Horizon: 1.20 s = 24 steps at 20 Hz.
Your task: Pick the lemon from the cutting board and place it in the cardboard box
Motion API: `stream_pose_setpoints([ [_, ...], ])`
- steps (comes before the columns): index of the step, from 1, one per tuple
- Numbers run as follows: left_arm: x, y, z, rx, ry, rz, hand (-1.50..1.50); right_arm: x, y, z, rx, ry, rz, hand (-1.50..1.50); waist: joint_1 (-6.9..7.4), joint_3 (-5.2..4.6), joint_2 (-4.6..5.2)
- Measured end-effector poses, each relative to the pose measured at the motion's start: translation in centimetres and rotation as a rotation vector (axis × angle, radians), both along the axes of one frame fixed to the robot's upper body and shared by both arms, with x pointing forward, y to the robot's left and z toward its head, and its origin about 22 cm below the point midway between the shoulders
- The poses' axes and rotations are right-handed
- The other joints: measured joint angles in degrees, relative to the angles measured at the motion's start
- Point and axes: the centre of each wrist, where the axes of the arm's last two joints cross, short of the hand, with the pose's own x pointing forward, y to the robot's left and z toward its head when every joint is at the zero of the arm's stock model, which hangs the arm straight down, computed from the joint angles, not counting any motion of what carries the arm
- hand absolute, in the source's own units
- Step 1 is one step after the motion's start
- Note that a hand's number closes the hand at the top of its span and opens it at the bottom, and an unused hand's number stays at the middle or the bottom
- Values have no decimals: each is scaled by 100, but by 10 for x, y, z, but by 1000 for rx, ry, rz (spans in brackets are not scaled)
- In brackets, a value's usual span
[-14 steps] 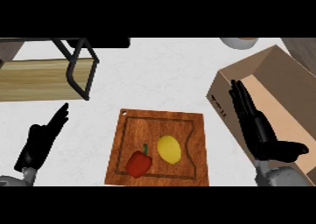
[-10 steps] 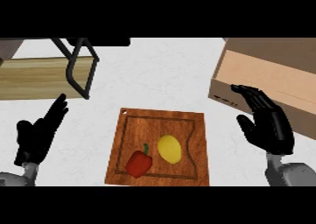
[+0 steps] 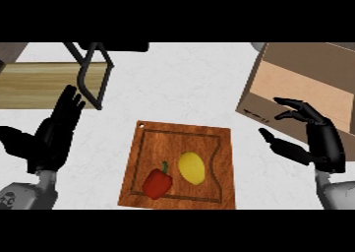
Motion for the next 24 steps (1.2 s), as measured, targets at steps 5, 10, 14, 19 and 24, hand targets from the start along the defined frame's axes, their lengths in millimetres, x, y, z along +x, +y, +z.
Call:
stream_pose_setpoints([
  [5,3,-4,10,-22,-11,13,0,3,-7,21,-186,38,107,-150,-45,49,45],
  [10,4,-4,10,-24,-16,16,0,2,-10,50,-435,220,263,-150,-64,79,82],
  [14,-2,0,10,-27,-13,18,0,4,0,84,-538,376,349,-150,-63,111,110],
  [19,-2,-5,15,-32,-11,20,0,1,40,114,-533,463,415,-150,-75,135,137],
  [24,-6,3,15,-35,-14,27,0,-7,70,118,-506,485,460,-150,-81,144,151],
])
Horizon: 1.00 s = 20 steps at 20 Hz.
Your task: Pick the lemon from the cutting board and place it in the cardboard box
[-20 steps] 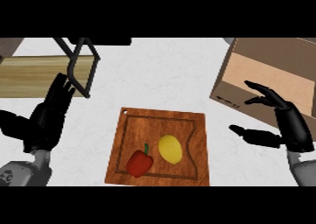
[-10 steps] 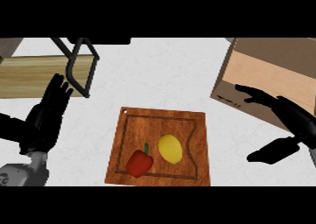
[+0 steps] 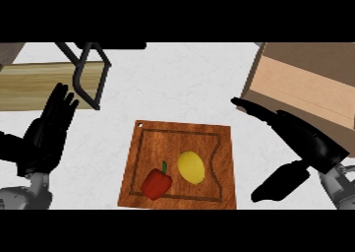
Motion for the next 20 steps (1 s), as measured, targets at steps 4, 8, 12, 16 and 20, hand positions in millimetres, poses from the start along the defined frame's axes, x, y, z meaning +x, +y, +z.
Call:
stream_pose_setpoints([
  [4,-2,-9,-4,0,-2,0,0,-6,20,3,-31,19,-3,-150,-6,3,3],
  [8,-1,-5,3,2,-2,-4,0,-4,35,-2,-65,46,-32,-150,-1,4,6],
  [12,-1,-5,2,0,2,-5,0,-1,46,-16,-63,80,-24,-150,-1,6,9],
  [16,0,-2,-3,5,0,-4,0,-3,66,-23,-71,90,-29,-150,-5,6,10],
  [20,3,-3,-1,3,1,0,0,-8,68,-35,-73,76,-45,-150,-10,6,9],
])
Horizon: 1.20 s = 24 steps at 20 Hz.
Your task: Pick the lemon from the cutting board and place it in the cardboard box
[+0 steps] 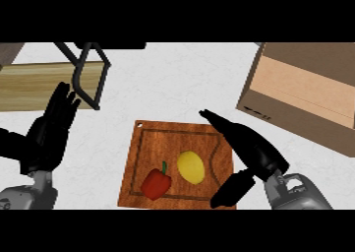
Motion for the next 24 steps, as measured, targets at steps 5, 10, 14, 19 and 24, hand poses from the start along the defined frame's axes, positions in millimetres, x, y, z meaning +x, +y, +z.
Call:
stream_pose_setpoints([
  [5,2,1,-1,-2,0,5,0,-8,10,-6,1,-1,-8,-150,-4,1,1],
  [10,4,-2,4,-1,-5,2,0,0,12,-17,-1,16,0,-150,-1,1,1],
  [14,3,-2,-7,3,-4,-2,0,3,13,-31,-14,16,-1,-150,-2,0,3],
  [19,-4,0,-8,-3,-1,-3,0,3,24,-34,-44,11,-15,-150,2,1,1],
  [24,-5,3,-4,-6,-4,-3,0,3,27,-47,-66,18,-12,-150,0,1,1],
])
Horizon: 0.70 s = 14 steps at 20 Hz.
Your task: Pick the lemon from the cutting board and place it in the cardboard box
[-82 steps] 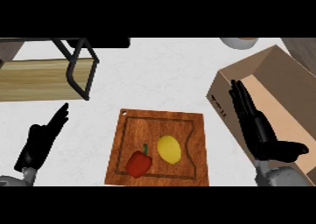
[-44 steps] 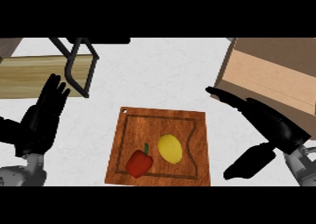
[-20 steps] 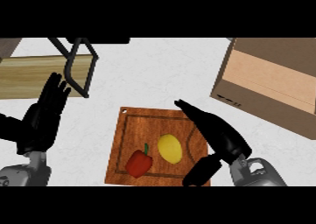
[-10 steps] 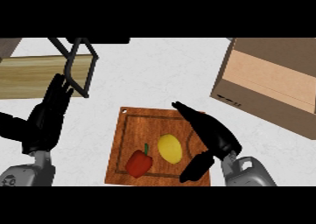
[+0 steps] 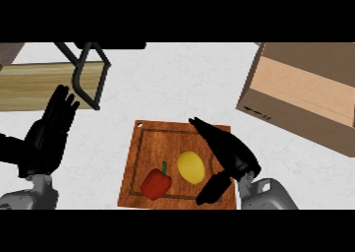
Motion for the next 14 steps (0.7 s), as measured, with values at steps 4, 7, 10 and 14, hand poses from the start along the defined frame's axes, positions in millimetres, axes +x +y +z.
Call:
stream_pose_setpoints([
  [4,-3,-7,-3,3,0,-2,0,6,4,-18,2,11,8,-150,3,0,1],
  [7,-4,-7,-1,3,-1,1,0,4,10,-22,1,21,15,-150,4,-1,0],
  [10,-1,-3,1,6,1,5,0,0,9,-25,-5,26,16,-150,-2,0,0],
  [14,-2,-1,-3,4,8,-1,0,4,7,-34,-4,28,18,-150,0,-1,1],
])
